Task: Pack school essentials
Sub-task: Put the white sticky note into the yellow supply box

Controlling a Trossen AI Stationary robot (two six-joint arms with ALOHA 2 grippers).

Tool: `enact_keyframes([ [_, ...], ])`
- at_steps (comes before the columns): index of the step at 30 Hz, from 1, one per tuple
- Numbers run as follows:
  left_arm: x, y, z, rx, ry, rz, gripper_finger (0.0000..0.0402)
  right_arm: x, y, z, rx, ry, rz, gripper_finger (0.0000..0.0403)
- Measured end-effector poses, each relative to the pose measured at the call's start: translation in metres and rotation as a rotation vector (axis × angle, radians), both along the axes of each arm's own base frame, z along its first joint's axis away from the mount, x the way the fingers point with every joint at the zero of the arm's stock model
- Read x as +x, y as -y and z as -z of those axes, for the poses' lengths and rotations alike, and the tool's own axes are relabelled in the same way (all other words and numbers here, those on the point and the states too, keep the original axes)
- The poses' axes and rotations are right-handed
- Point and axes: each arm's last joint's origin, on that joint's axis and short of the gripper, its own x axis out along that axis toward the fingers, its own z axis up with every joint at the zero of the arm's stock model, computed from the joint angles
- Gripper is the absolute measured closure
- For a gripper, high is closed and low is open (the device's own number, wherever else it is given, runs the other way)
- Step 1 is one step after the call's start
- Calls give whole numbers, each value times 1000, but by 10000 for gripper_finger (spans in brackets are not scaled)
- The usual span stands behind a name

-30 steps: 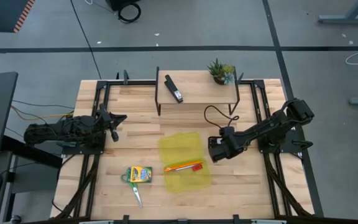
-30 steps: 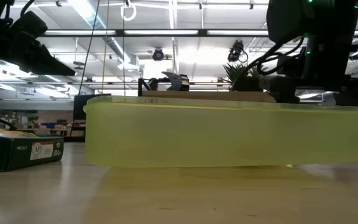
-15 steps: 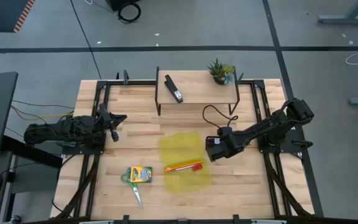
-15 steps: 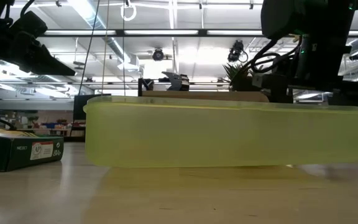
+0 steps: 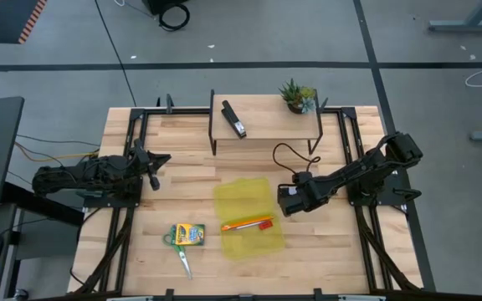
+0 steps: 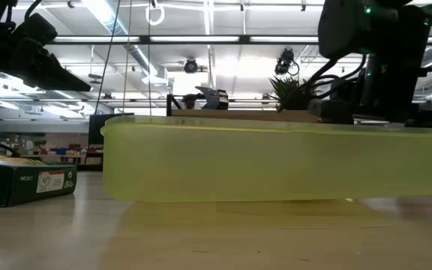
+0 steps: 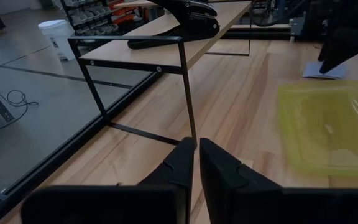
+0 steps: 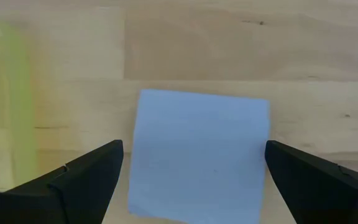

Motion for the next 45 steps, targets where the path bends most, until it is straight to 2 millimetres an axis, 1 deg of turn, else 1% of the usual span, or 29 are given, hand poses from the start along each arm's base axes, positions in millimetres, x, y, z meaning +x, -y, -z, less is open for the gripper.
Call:
enact_keyframes([
  [4, 0, 0, 0, 0, 0, 0, 373, 1, 2, 0, 2, -18, -43, 3],
  [15, 0, 0, 0, 0, 0, 0, 361, 1, 3, 0, -4, -13, -39, 3],
  [20, 0, 0, 0, 0, 0, 0, 364, 1, 3, 1, -7, -16, -39, 3],
  [26, 0, 0, 0, 0, 0, 0, 371, 5, 1, 18, 2, -83, -69, 3],
  [29, 0, 0, 0, 0, -1, 0, 371, 7, 0, 23, -1, -104, -78, 3],
  [37, 0, 0, 0, 0, 0, 0, 362, 3, 2, 17, 2, -108, -53, 3],
  [45, 0, 0, 0, 0, -1, 0, 372, 3, 2, 19, 1, -111, -54, 10],
])
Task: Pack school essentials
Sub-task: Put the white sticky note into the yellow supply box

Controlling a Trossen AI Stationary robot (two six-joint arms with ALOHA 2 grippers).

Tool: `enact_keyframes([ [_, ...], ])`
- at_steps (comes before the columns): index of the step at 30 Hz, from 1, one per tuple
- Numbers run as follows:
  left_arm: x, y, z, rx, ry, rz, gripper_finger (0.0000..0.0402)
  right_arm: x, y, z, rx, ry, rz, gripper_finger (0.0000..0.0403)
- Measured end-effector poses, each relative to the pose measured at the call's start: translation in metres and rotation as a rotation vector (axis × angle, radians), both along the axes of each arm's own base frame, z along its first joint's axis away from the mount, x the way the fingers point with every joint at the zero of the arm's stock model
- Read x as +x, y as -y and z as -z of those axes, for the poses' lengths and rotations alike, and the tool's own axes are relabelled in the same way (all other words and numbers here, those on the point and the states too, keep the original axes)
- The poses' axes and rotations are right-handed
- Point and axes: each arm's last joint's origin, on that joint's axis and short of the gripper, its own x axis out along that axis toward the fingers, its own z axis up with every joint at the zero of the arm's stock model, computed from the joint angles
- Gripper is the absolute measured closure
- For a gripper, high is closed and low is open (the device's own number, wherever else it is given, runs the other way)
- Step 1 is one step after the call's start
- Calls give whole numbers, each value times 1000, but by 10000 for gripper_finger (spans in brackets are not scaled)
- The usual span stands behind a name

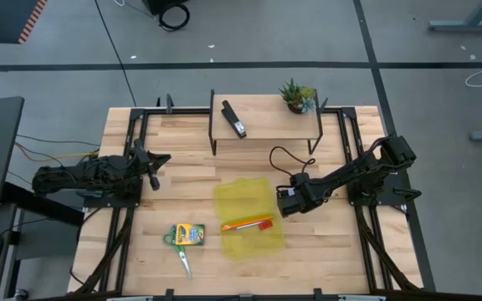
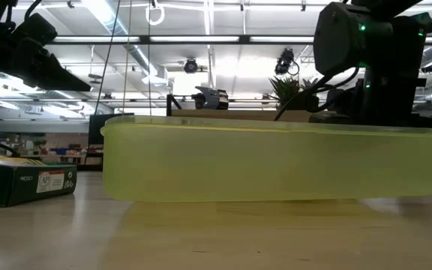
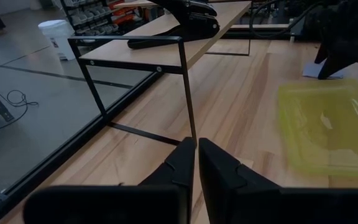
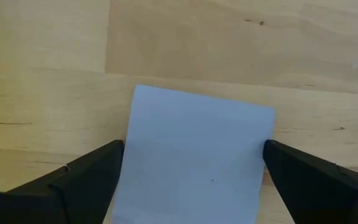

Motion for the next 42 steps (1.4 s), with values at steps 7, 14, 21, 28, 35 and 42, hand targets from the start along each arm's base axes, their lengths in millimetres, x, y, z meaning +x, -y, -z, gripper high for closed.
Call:
enact_keyframes([
  [7, 0, 0, 0, 0, 0, 0, 367, 0, 0, 0, -4, -1, -1, 18],
  [14, 0, 0, 0, 0, 0, 0, 361, 0, 0, 0, -5, -4, -2, 28],
  [21, 0, 0, 0, 0, 0, 0, 369, -1, 0, 0, -8, -4, -4, 34],
  [28, 0, 0, 0, 0, 0, 0, 368, 5, -1, -5, -6, -11, -62, 35],
  [35, 0, 0, 0, 0, 0, 0, 363, 5, -1, -5, -12, -17, -67, 39],
  [42, 0, 0, 0, 0, 0, 0, 373, 5, -1, -6, -20, -12, -49, 53],
])
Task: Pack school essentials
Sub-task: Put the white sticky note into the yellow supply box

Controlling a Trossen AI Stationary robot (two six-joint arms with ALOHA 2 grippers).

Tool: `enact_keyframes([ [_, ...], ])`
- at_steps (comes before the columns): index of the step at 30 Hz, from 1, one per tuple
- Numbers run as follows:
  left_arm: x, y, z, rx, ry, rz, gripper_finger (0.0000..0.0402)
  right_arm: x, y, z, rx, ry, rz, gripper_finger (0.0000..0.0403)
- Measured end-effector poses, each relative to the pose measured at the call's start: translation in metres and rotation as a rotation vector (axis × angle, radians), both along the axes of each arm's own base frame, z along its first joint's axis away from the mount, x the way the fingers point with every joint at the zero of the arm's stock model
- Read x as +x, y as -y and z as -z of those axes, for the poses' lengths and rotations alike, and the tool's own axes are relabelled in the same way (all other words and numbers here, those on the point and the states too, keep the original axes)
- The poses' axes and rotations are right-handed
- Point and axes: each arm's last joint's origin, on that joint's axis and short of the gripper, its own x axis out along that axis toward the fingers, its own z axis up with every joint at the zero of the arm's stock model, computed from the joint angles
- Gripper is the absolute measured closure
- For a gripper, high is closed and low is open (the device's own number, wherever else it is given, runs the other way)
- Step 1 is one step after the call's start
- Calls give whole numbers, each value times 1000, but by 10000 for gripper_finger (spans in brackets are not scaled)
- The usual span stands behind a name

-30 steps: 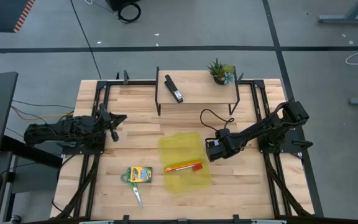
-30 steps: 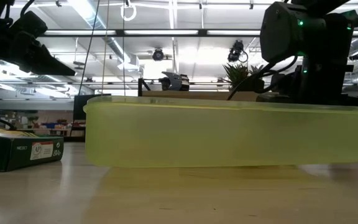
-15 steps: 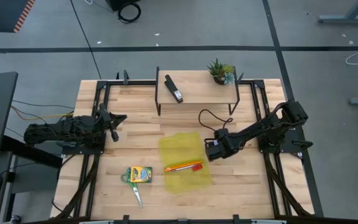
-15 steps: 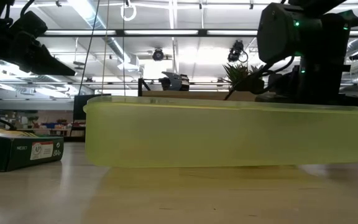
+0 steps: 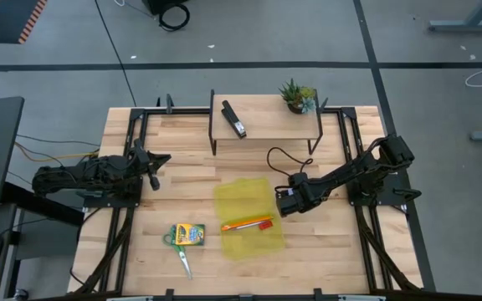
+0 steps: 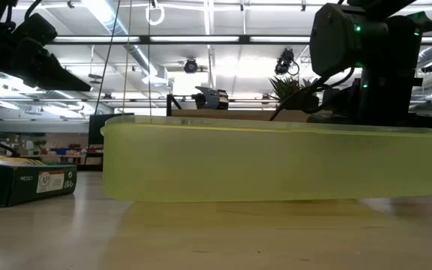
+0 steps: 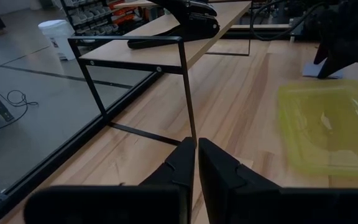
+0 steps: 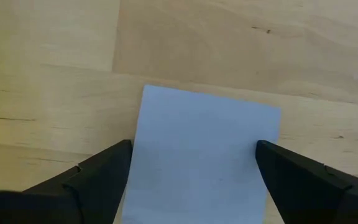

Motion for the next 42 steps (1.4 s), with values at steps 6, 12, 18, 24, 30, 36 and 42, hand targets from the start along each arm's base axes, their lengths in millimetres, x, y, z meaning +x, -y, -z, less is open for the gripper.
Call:
enact_keyframes([
  [6, 0, 0, 0, 0, 0, 0, 367, 1, 0, -1, 13, -12, -12, 54],
  [12, 0, 0, 0, 0, 0, 0, 363, 5, -2, -5, 53, -7, -18, 54],
  [18, 0, 0, 0, 0, 0, 0, 372, 5, -3, -6, 75, -11, -17, 54],
  [24, 0, 0, 0, 0, 0, 0, 369, 4, -4, -6, 110, -15, 4, 51],
  [30, 0, 0, 0, 0, 0, 0, 362, 4, -4, -6, 119, -19, 12, 7],
  [36, 0, 0, 0, 0, 0, 0, 366, 4, -2, -6, 146, -33, 25, 4],
  [42, 0, 0, 0, 0, 0, 0, 371, 6, 4, -8, 223, -53, 7, 4],
])
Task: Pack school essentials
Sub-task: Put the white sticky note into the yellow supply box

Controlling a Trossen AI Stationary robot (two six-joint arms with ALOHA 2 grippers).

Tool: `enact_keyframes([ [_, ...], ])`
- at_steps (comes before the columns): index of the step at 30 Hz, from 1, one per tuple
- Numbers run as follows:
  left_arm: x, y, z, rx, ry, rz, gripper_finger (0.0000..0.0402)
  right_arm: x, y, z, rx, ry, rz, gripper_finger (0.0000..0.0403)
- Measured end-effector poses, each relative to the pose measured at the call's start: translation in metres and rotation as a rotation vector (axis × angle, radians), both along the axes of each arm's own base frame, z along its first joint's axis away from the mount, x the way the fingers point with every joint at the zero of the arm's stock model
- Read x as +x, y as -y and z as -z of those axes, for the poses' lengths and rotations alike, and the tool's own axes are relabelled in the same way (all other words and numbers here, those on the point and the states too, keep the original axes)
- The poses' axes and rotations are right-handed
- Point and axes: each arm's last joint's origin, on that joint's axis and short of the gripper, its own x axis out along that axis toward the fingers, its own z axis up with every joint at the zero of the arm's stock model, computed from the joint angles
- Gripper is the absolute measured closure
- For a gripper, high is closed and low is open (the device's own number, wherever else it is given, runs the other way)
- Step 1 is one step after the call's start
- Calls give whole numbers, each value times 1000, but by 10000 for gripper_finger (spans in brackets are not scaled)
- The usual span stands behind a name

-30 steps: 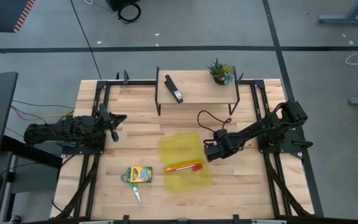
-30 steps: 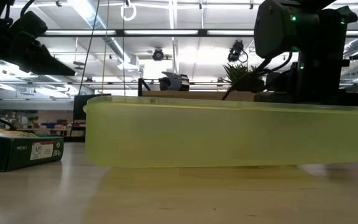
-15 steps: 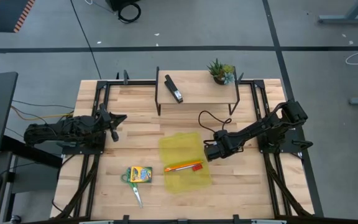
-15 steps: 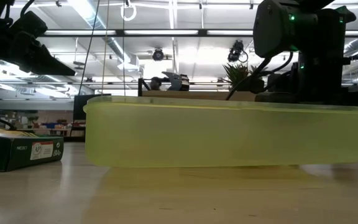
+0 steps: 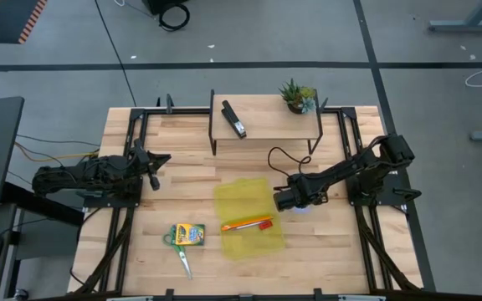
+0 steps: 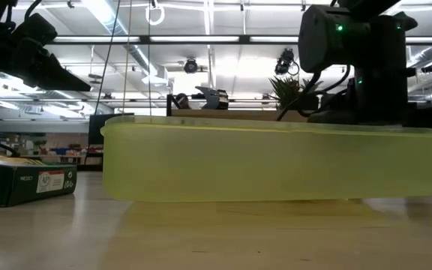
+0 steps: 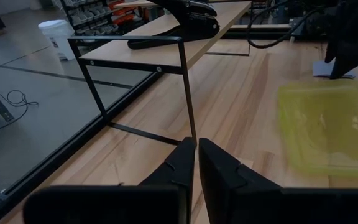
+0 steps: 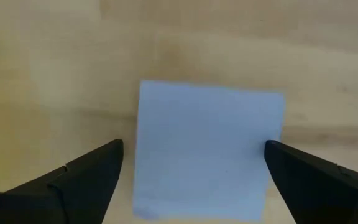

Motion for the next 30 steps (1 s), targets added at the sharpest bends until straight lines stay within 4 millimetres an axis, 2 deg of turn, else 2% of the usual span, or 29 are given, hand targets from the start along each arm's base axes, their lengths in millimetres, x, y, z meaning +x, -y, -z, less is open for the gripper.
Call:
enact_keyframes([
  [4, 0, 0, 0, 0, 0, 0, 367, -1, 2, -5, 57, -2, -24, 4],
  [11, 0, 0, 0, 0, -1, 0, 363, -8, 7, -14, 12, -19, -11, 4],
  [23, 0, 0, 0, 0, 0, 0, 369, -7, 4, -14, -87, 33, 59, 3],
  [30, 0, 0, 0, 0, 0, 0, 363, -11, -2, -6, -64, 54, 70, 3],
])
